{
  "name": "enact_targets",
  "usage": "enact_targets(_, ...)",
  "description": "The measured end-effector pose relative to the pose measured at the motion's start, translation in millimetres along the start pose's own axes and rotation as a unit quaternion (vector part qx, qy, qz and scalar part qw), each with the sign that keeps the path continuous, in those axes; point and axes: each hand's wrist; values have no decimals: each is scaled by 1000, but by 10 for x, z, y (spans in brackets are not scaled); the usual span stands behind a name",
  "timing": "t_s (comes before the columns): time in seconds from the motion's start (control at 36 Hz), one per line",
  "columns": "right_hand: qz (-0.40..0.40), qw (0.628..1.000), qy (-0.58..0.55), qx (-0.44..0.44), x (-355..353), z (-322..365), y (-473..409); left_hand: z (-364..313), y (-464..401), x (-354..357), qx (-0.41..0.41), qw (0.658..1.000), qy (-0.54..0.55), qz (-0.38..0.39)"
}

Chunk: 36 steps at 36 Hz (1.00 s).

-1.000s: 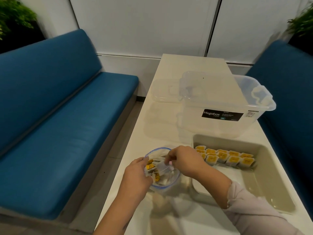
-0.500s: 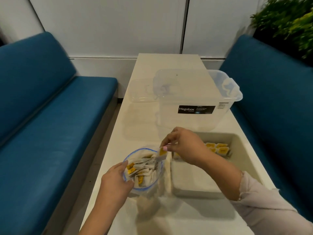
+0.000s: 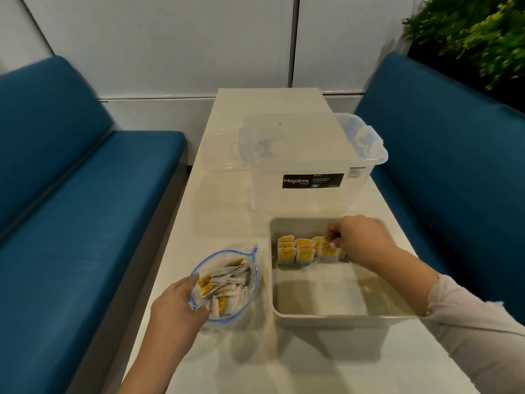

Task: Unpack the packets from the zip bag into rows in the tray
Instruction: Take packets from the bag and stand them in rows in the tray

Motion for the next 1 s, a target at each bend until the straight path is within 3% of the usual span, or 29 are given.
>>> enact_targets(0.33, 37, 999, 16, 20, 298, 20, -160, -21, 31, 1, -9, 1000, 8, -5)
enact_targets(1.0, -6, 999, 26, 27, 469, 20, -283, -50, 43, 2, -9, 1000, -2, 0)
Point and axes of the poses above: each hand's wrist, its own y-axis away from the middle knuckle, its own x-axis out of the palm, z = x × y, and after that the axes turned 8 degrees about y, right-handed
